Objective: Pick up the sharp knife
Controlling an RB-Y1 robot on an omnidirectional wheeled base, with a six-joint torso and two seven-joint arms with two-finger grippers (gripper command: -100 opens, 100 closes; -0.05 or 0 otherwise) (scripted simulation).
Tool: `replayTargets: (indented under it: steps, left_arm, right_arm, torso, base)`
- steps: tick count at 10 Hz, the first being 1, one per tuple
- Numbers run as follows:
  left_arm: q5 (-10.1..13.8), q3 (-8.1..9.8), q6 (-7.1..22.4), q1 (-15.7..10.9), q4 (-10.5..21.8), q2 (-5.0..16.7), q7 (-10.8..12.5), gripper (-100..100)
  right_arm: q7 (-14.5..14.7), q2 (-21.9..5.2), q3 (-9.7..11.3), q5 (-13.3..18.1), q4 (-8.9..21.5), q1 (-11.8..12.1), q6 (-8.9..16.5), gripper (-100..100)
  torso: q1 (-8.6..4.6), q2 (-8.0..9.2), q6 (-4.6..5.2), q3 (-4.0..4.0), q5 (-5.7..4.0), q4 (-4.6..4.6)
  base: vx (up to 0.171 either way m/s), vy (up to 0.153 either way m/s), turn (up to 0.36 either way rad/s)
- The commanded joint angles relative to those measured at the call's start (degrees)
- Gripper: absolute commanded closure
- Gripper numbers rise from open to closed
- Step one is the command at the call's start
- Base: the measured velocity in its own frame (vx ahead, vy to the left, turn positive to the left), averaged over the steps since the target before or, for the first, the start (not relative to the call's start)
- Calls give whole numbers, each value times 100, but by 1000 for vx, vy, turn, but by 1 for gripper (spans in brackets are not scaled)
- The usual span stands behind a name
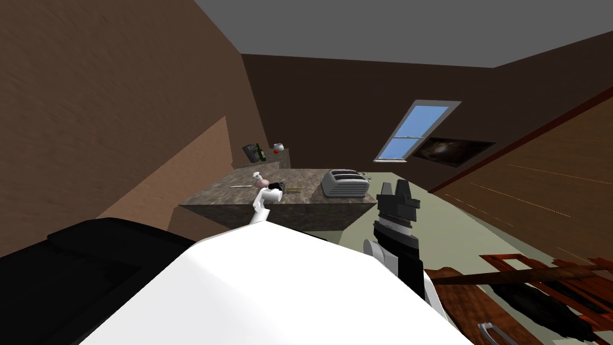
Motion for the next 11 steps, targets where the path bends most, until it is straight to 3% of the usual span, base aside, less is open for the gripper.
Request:
replayTargets:
  steps: [1,2,6,11]
  left_arm:
    - [0,0,0,0,0,0,0,0]
    - [99,-4,79,-220,193,134,7,-100]
    - [338,-25,262,-723,658,390,33,-100]
    - [767,-82,560,-1581,1455,839,89,-100]
  right_arm:
    - [0,0,0,0,0,0,0,0]
    - [0,0,0,0,0,0,0,0]
    - [0,0,0,0,0,0,0,0]
    - [0,1,1,0,0,-1,0,0]
  torso:
    - [0,0,0,0,0,0]
    - [0,0,0,0,0,0]
    - [-12,11,1,7,-3,3]
    - [-20,17,1,10,-5,4]
  base:
    - [0,0,0]
    - [-21,-21,-30]
    - [-36,-31,-31]
    - [-57,-50,-37]
